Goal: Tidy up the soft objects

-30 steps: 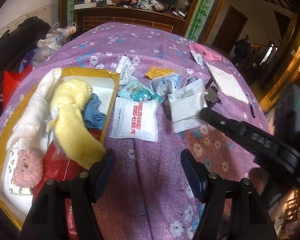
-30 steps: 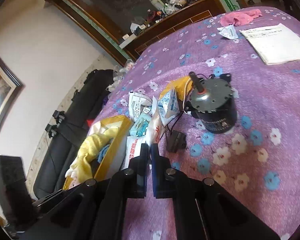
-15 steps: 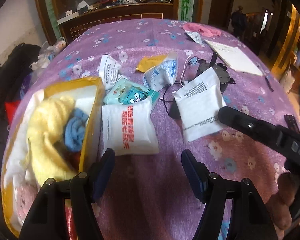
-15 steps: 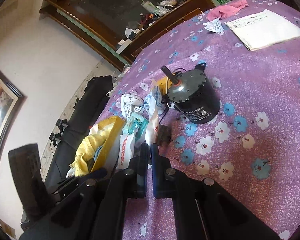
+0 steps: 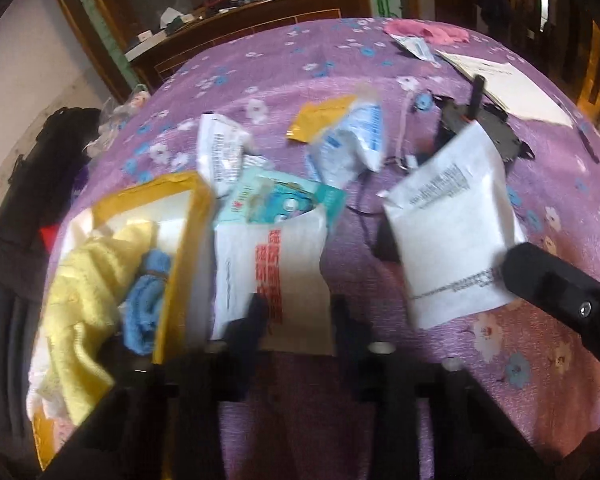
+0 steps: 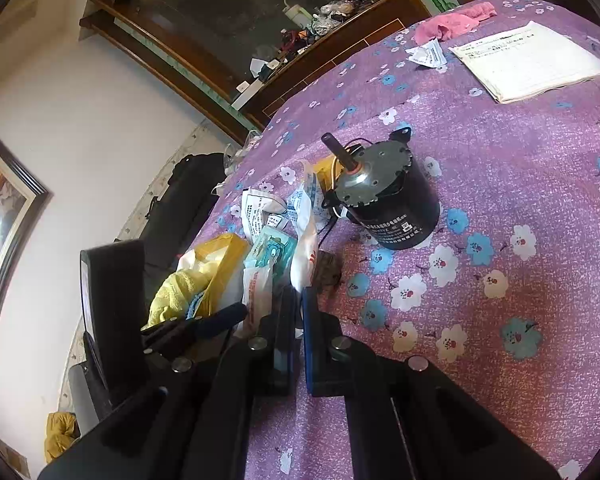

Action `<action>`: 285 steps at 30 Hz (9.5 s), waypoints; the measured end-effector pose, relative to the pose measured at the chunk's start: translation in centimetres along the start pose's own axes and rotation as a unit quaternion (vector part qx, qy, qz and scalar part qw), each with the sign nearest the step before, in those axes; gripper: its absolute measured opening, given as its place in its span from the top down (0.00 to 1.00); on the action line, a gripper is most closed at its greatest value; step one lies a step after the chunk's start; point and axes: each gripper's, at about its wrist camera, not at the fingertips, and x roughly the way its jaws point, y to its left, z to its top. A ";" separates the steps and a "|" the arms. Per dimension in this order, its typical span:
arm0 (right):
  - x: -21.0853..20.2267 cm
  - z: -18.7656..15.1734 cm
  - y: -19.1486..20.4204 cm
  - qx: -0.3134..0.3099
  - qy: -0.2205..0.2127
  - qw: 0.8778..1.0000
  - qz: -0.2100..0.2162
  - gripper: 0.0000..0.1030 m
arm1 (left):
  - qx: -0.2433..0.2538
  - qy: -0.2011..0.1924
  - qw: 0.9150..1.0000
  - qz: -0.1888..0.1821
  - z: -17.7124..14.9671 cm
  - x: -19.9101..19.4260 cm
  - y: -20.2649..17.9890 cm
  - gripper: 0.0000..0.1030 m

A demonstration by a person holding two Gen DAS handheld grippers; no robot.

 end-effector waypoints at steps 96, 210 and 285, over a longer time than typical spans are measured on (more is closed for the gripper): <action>-0.2 -6.0 11.3 -0.129 0.076 0.984 0.098 0.41 | -0.228 -0.122 0.955 -0.149 -11.8 -15.2 15.5 0.26; -2.8 0.0 0.4 -0.025 -0.061 0.996 -0.057 0.94 | -0.119 0.083 0.989 -0.035 5.6 4.7 1.1 0.44; 1.0 -4.0 11.9 -0.081 0.016 0.995 0.053 0.81 | -0.304 -0.057 0.934 -0.179 -10.3 -12.4 20.0 0.57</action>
